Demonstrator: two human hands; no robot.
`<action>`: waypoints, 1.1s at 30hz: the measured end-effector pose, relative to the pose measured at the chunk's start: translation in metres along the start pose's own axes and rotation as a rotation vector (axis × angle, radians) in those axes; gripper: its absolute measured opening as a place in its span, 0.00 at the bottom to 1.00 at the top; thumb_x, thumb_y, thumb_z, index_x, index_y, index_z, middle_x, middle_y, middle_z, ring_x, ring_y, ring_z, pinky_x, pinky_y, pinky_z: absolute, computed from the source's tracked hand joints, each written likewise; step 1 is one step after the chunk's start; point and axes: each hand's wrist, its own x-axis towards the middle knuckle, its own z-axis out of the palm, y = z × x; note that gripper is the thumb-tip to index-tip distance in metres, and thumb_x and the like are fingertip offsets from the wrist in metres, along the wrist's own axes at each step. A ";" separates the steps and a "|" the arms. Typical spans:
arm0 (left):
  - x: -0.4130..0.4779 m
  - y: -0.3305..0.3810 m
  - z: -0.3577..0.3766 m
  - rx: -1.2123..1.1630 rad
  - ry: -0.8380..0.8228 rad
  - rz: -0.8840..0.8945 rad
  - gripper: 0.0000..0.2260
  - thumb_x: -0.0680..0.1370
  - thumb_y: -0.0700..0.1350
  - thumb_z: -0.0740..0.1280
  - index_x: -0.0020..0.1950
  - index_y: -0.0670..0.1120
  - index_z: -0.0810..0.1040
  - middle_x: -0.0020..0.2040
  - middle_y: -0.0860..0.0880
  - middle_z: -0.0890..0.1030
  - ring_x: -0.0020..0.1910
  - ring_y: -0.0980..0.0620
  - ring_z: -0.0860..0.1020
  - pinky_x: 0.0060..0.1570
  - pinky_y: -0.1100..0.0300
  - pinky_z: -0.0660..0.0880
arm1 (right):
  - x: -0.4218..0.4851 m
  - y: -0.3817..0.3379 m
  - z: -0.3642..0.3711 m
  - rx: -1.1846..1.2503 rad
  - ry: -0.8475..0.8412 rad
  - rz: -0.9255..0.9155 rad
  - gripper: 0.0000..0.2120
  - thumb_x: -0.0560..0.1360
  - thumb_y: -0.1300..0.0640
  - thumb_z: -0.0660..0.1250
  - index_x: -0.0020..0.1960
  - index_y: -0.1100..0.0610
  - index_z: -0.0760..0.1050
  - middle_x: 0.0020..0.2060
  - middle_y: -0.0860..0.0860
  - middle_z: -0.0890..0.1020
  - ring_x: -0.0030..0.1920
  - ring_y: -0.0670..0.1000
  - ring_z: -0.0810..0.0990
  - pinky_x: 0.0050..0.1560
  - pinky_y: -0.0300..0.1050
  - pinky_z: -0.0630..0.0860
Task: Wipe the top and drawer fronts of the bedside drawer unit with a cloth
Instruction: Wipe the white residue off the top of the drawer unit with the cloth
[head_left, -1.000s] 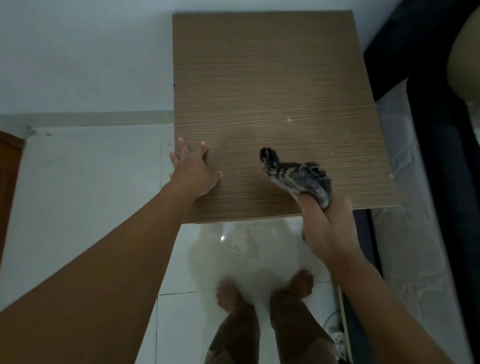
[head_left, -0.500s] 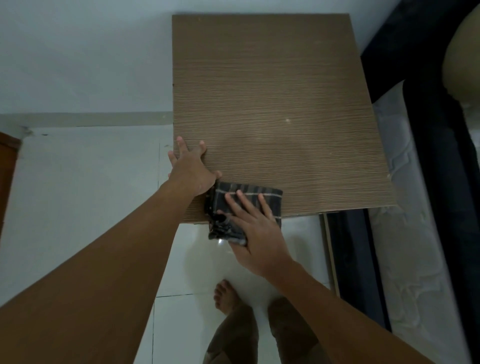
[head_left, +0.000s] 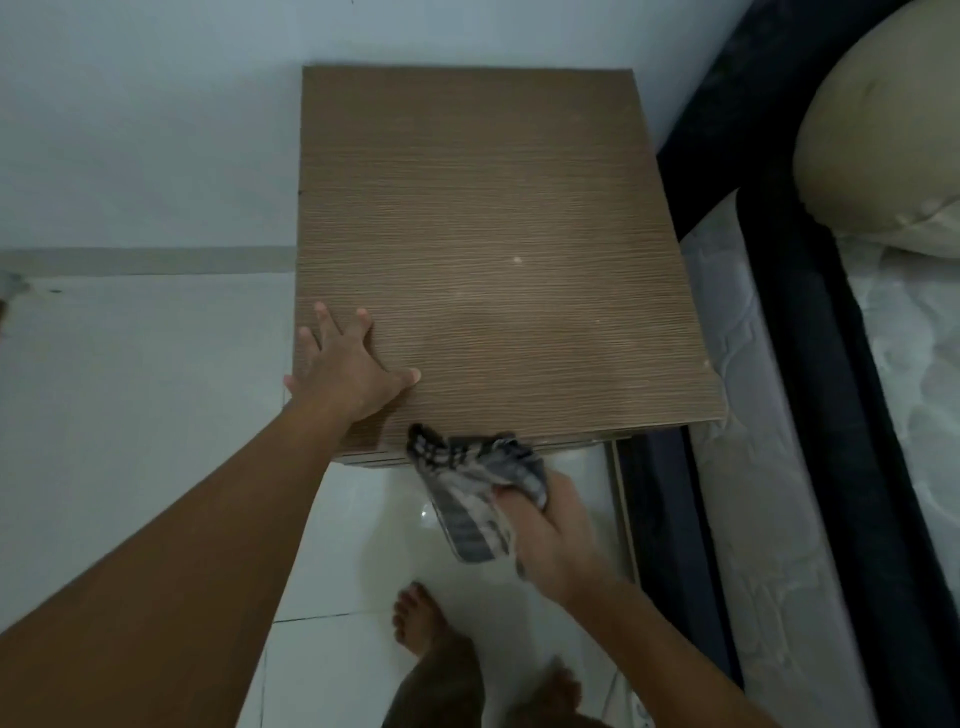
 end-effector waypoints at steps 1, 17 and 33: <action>-0.005 0.003 0.006 0.020 0.002 0.006 0.47 0.69 0.63 0.72 0.79 0.56 0.49 0.79 0.48 0.35 0.78 0.43 0.39 0.70 0.32 0.49 | -0.001 -0.010 -0.011 0.008 0.031 -0.007 0.09 0.76 0.56 0.61 0.39 0.50 0.76 0.24 0.40 0.78 0.25 0.40 0.76 0.27 0.32 0.69; -0.032 0.034 0.052 0.073 -0.029 0.052 0.47 0.70 0.63 0.72 0.80 0.55 0.47 0.78 0.44 0.33 0.78 0.41 0.37 0.71 0.31 0.50 | 0.140 -0.024 -0.156 -0.886 0.056 -0.029 0.24 0.83 0.51 0.54 0.78 0.54 0.57 0.76 0.54 0.62 0.76 0.59 0.56 0.74 0.53 0.52; -0.046 0.040 0.064 0.065 -0.018 0.053 0.45 0.72 0.61 0.71 0.80 0.54 0.48 0.79 0.44 0.34 0.78 0.40 0.38 0.71 0.32 0.53 | -0.006 0.051 -0.144 -0.395 0.055 -0.179 0.16 0.72 0.50 0.59 0.43 0.59 0.80 0.31 0.52 0.80 0.35 0.44 0.79 0.36 0.47 0.75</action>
